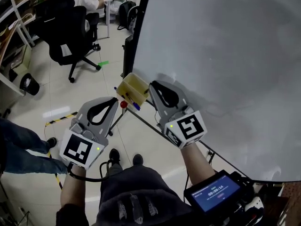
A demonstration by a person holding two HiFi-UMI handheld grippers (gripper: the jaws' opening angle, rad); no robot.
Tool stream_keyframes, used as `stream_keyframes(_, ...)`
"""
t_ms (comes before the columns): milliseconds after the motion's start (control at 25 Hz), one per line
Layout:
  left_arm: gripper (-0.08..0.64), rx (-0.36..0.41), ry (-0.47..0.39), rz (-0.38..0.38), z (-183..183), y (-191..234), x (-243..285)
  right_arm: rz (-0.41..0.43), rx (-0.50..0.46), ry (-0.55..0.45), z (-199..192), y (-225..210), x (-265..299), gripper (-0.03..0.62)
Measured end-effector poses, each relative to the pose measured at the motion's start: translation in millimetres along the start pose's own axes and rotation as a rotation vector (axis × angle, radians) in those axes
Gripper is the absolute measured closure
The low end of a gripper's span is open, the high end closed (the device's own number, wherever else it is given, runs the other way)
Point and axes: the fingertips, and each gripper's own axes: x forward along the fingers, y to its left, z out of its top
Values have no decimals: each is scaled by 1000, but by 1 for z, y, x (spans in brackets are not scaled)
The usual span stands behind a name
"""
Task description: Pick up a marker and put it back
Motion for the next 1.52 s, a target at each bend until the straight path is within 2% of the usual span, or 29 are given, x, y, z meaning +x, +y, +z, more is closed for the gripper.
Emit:
stream_keyframes(200,554,-11,3,-44,-8,14,15,-25,13,24,-21,-6,16,563)
stream_keyframes(360,554,-15,22,-74,-21,14,25,-47,40,83,-54,-12,20,563)
stream_keyframes(840,554,-34,53,-78,-28,11,28,-38,51,151,-102,-1,27,563)
stream_keyframes(1280,554,-35,57,-75,-32,11,30,-48,52,138,-106,-4,24,555)
stream_keyframes(1520,554,-46,47,-85,-26,8,29,-47,47,102,-82,-5,11,499)
